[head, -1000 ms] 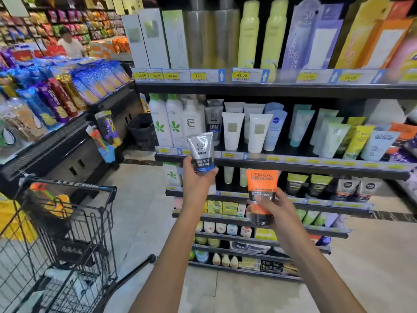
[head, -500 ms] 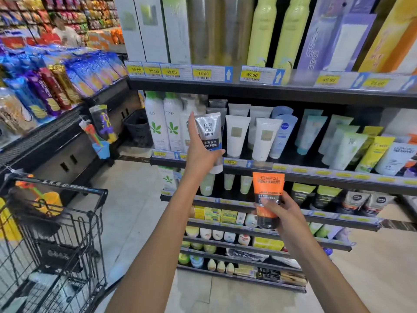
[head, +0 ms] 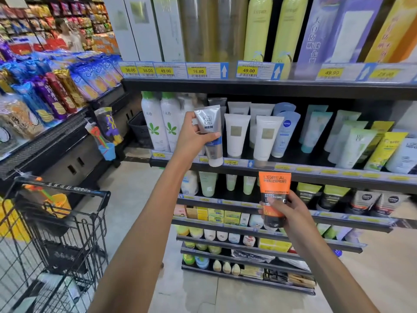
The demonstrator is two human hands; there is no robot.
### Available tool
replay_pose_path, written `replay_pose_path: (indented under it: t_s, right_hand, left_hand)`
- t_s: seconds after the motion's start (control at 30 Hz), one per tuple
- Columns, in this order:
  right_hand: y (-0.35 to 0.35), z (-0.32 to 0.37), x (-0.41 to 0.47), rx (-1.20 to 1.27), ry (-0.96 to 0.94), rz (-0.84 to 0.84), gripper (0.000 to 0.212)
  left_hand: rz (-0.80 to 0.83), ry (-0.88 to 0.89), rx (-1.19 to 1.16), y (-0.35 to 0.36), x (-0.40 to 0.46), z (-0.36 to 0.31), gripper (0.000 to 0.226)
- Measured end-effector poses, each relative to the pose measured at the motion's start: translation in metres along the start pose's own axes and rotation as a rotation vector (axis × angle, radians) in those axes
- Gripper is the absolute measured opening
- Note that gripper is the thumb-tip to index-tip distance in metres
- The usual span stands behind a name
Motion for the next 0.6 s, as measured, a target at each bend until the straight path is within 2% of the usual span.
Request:
replay_pose_path:
  t_s: [0.4,0.6]
  right_hand:
    - [0.003,-0.011,0.008,0.017,0.004,-0.002,0.034]
    - [0.001,-0.015,0.008,0.012,0.003,-0.010,0.036]
  left_hand:
    - [0.141,-0.034,0.112,-0.011,0.027,-0.021,0.039]
    - [0.183,0.070,0.426,-0.009,0.041,-0.038,0.045]
Point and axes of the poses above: each hand's wrist, its own x-axis towards the middle knuckle, its own y-axis out of the palm, z = x × y, the point moved 5 cm from there along x, towards the middle knuckle, and after that the axes turned 7 degrees about z, right-handed, at the moved point
